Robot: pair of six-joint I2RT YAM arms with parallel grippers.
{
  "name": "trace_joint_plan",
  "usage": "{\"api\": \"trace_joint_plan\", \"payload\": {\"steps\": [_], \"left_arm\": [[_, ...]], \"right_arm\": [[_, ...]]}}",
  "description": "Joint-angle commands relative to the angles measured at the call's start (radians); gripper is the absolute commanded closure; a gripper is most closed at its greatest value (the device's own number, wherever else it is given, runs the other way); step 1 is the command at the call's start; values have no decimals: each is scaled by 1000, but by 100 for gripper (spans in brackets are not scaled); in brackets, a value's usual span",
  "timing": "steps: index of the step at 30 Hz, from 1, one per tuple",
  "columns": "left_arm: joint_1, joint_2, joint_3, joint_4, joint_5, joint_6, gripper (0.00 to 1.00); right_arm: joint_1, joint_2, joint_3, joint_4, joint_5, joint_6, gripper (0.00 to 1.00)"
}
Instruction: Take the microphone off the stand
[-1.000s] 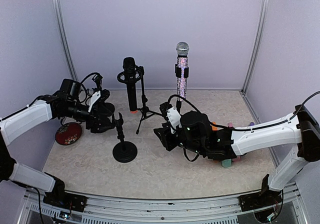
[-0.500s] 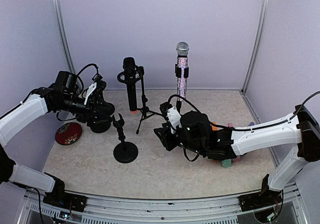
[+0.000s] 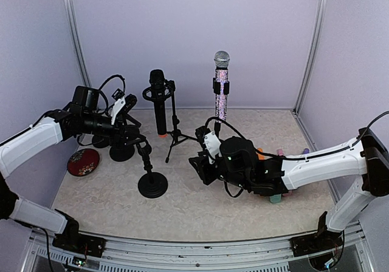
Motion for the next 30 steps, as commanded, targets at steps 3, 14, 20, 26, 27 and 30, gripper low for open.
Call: {"api": "trace_joint_plan", "payload": {"steps": [3,14,20,26,27,30], "left_arm": [[-17,32,-66,-37,-136,37,26],[67,-35,-68,-59,-36,6,6],[144,-79,-96,-153,83,84,3],[112,-76,-187,-82,102,47,13],[106,-68,-201,-60,97,37,14],[47,-34,-234,29,70,-11,19]], "right_arm": [[9,-38,-9,-1,18,6,64],[9,-68,-18,-16,41,-1,65],[8,-66,-12,-16,50,-12,64],[8,-56,4,-24,49,-14,65],[8,-56,6,-27,50,-13,65],[8,-60,13,-41,56,-12,65]]}}
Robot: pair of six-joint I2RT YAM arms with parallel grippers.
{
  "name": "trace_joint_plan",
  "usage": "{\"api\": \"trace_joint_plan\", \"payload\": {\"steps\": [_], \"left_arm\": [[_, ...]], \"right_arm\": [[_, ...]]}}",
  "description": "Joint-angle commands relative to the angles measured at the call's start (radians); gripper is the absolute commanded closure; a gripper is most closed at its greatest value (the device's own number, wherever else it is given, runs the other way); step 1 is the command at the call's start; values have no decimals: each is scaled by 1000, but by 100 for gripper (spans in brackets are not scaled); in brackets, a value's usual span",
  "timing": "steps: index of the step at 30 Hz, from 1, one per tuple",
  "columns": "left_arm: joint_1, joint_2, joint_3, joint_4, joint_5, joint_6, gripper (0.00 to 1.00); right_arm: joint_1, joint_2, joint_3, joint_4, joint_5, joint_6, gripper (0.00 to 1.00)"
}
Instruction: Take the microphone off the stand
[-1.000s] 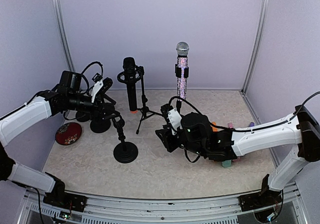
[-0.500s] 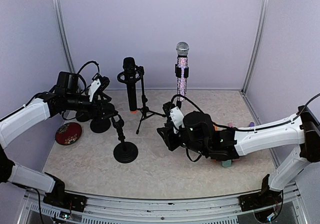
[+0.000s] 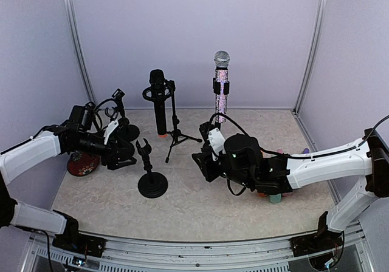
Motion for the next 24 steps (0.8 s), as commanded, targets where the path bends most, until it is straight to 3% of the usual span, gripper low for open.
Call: {"api": "trace_joint_plan", "payload": {"steps": [1,8,19,24], "left_arm": [[-68,52,-42,136,-4,-64,21],[-106,164,-11,238,-21,-94,29],[-123,173,7,266,-2,-69,44],[-123,177,10,271,-4,-60,60]], "right_arm": [[9,-20,19,-33,22,-6,65],[8,-47,10,-63,45,11,68],[7,-52,3,-77,57,10,75],[6,-48,-6,-71,55,17,79]]}}
